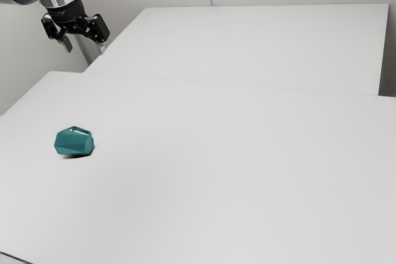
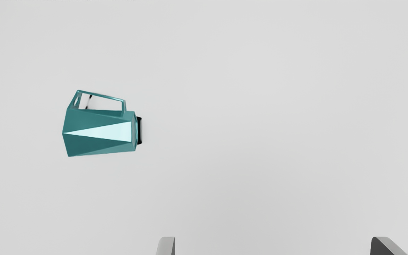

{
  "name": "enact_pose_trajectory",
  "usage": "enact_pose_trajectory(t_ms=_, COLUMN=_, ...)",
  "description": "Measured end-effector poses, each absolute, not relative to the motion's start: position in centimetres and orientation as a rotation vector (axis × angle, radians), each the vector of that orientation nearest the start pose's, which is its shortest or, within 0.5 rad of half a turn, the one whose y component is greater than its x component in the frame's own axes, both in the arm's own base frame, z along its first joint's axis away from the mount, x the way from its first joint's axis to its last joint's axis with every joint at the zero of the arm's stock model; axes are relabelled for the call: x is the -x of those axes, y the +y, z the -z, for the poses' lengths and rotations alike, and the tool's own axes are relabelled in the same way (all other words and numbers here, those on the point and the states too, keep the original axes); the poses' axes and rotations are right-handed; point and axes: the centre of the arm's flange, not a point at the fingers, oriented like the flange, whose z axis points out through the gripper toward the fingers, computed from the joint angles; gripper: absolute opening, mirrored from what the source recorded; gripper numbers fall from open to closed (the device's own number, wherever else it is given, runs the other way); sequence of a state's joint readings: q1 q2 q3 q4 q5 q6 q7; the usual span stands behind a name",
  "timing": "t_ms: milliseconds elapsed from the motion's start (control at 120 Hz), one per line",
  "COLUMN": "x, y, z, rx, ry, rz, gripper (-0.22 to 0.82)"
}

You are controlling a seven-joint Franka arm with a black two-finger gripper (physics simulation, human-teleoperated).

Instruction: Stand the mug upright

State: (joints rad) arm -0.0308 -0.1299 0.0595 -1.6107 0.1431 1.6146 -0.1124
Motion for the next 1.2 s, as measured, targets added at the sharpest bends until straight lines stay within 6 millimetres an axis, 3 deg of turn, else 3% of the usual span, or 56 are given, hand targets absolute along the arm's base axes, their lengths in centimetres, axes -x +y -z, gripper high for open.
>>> enact_pose_trajectory(t_ms=225, x=-51.7, y=3.1, z=-67.4, rx=3.007, ry=-0.194, rz=0.193, gripper=0.6)
enact_pose_trajectory(t_ms=350, x=-51.3, y=4.2, z=-66.3, rx=3.007, ry=-0.216, rz=0.151, gripper=0.6)
enact_pose_trajectory(t_ms=492, x=-50.4, y=8.0, z=-64.8, rx=3.009, ry=-0.318, rz=0.089, gripper=0.6)
enact_pose_trajectory(t_ms=542, x=-49.3, y=10.3, z=-64.0, rx=3.025, ry=-0.398, rz=0.054, gripper=0.6)
enact_pose_trajectory(t_ms=650, x=-45.8, y=16.8, z=-60.4, rx=3.077, ry=-0.652, rz=-0.075, gripper=0.6)
enact_pose_trajectory(t_ms=867, x=-41.1, y=25.0, z=-55.1, rx=3.105, ry=-0.959, rz=-0.248, gripper=0.6)
enact_pose_trajectory(t_ms=975, x=-41.2, y=27.9, z=-52.1, rx=3.12, ry=-0.993, rz=-0.32, gripper=0.6)
enact_pose_trajectory(t_ms=1200, x=-43.4, y=33.0, z=-45.4, rx=3.191, ry=-0.932, rz=-0.326, gripper=0.6)
